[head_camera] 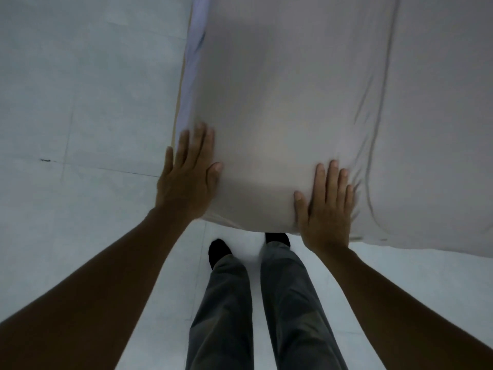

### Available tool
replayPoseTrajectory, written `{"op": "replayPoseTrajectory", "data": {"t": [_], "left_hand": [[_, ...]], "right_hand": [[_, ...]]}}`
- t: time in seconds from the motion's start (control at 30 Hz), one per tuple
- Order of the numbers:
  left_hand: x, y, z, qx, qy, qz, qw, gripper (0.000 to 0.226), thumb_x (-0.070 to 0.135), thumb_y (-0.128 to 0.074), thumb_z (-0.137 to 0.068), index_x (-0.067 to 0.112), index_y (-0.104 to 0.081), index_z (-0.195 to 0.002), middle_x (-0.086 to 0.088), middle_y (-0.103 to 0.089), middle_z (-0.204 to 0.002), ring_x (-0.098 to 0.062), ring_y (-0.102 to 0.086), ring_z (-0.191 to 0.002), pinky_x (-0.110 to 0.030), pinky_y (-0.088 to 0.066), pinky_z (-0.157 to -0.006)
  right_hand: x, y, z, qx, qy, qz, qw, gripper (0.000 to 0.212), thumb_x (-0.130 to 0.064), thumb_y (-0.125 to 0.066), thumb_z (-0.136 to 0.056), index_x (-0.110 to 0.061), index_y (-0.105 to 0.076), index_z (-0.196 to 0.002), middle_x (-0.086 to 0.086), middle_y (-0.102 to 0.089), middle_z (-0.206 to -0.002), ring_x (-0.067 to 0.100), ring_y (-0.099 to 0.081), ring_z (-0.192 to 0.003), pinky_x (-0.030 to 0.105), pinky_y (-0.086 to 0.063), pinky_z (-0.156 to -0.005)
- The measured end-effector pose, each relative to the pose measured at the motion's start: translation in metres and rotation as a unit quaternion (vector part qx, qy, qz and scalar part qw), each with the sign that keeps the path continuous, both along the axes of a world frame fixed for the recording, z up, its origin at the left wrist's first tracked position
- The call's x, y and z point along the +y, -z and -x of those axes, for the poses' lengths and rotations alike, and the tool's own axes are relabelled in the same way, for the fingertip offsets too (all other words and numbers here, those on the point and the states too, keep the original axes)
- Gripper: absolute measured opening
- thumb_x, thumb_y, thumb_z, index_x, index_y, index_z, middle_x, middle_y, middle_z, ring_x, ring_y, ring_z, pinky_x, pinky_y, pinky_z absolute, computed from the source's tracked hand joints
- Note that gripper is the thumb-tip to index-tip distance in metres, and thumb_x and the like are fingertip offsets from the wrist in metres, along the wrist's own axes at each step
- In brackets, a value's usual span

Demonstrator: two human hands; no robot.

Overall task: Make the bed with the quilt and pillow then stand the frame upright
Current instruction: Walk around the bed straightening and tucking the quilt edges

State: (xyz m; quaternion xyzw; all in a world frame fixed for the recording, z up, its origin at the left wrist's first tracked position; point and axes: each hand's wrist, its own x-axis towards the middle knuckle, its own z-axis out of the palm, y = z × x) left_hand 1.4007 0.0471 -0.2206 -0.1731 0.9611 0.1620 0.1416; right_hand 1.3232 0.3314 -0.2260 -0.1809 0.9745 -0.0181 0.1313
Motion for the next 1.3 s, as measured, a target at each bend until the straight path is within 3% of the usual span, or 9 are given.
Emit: {"op": "replayPoseTrajectory", "data": {"t": [0.23,0.4,0.57,0.73,0.9,1.03,1.1,1.17,1.3], "left_hand": [[0.002,-0.031,0.003,-0.002,-0.019,0.003,1.0,0.062,0.036,-0.024,-0.102,0.011,-0.008,-0.157,-0.011,-0.006,-0.166,-0.034,-0.011,-0.152,-0.055,-0.014,-0.121],[0.032,-0.033,0.048,0.053,0.068,-0.018,0.996,0.062,0.031,-0.032,-0.1,0.009,-0.019,-0.156,-0.011,-0.014,-0.164,-0.029,-0.012,-0.152,-0.052,-0.015,-0.122],[0.034,-0.005,0.063,0.007,0.073,0.02,0.997,0.065,0.046,-0.019,-0.102,0.02,0.002,-0.158,-0.004,0.008,-0.166,-0.026,0.005,-0.153,-0.048,-0.001,-0.123],[0.03,0.0,0.056,-0.013,0.08,0.051,0.995,0.069,0.052,-0.015,-0.1,0.021,0.004,-0.158,-0.005,0.008,-0.166,-0.03,0.003,-0.153,-0.049,-0.001,-0.123],[0.032,-0.005,0.063,-0.048,0.074,0.046,0.995,0.072,0.055,-0.018,-0.097,0.021,0.001,-0.158,-0.005,0.003,-0.166,-0.032,-0.001,-0.152,-0.051,-0.004,-0.122],[0.026,-0.031,0.088,0.055,0.028,0.073,0.995,0.05,0.046,-0.041,-0.093,0.015,-0.049,-0.132,-0.014,-0.048,-0.139,-0.037,-0.047,-0.118,-0.048,-0.031,-0.099],[0.02,-0.037,0.098,0.102,-0.053,0.094,0.989,0.041,0.037,-0.044,-0.094,0.011,-0.053,-0.124,-0.019,-0.051,-0.128,-0.037,-0.049,-0.105,-0.046,-0.035,-0.087],[0.01,-0.037,0.102,0.099,-0.188,0.047,0.976,0.041,0.03,-0.052,-0.092,0.01,-0.048,-0.128,-0.021,-0.046,-0.129,-0.04,-0.046,-0.11,-0.05,-0.038,-0.091],[-0.014,-0.04,0.097,0.097,-0.373,-0.138,0.912,0.043,0.035,-0.061,-0.093,0.007,-0.049,-0.124,-0.014,-0.056,-0.115,-0.032,-0.056,-0.1,-0.039,-0.046,-0.082]], "right_hand": [[0.01,-0.035,-0.009,0.018,0.125,0.112,0.986,0.067,-0.045,-0.035,-0.104,-0.01,-0.019,-0.158,0.01,-0.013,-0.168,0.027,-0.009,-0.156,0.053,-0.017,-0.124],[-0.062,-0.039,0.055,0.013,0.005,0.155,0.988,0.065,-0.037,-0.035,-0.105,-0.01,-0.013,-0.16,0.01,-0.008,-0.169,0.023,-0.002,-0.156,0.045,-0.006,-0.127],[-0.048,-0.007,0.093,0.015,-0.062,0.052,0.997,0.071,-0.049,-0.024,-0.104,-0.011,-0.005,-0.16,0.009,0.0,-0.169,0.024,0.002,-0.156,0.046,-0.008,-0.127],[0.055,0.002,0.091,0.077,0.11,0.006,0.991,0.073,-0.051,-0.025,-0.103,-0.007,-0.011,-0.16,0.015,-0.009,-0.168,0.03,-0.006,-0.156,0.048,-0.013,-0.125],[0.096,-0.005,0.084,0.054,0.198,0.016,0.979,0.069,-0.044,-0.025,-0.105,-0.003,-0.01,-0.158,0.019,-0.01,-0.167,0.033,-0.008,-0.156,0.053,-0.017,-0.124],[0.054,-0.025,0.076,0.03,0.182,0.14,0.973,0.061,-0.027,-0.032,-0.105,0.001,-0.017,-0.157,0.019,-0.013,-0.166,0.03,-0.007,-0.156,0.054,-0.016,-0.124],[0.018,-0.036,0.06,0.02,0.106,0.217,0.97,0.058,-0.019,-0.039,-0.104,-0.002,-0.023,-0.156,0.016,-0.019,-0.166,0.026,-0.012,-0.156,0.052,-0.017,-0.125],[-0.018,-0.041,0.04,-0.022,0.059,0.248,0.967,0.06,-0.017,-0.043,-0.103,-0.003,-0.021,-0.157,0.014,-0.016,-0.167,0.025,-0.009,-0.156,0.05,-0.016,-0.125],[-0.069,-0.028,0.003,-0.078,0.029,0.164,0.983,0.067,-0.031,-0.039,-0.105,-0.001,-0.013,-0.158,0.017,-0.003,-0.168,0.029,0.002,-0.156,0.048,-0.012,-0.126]]}}
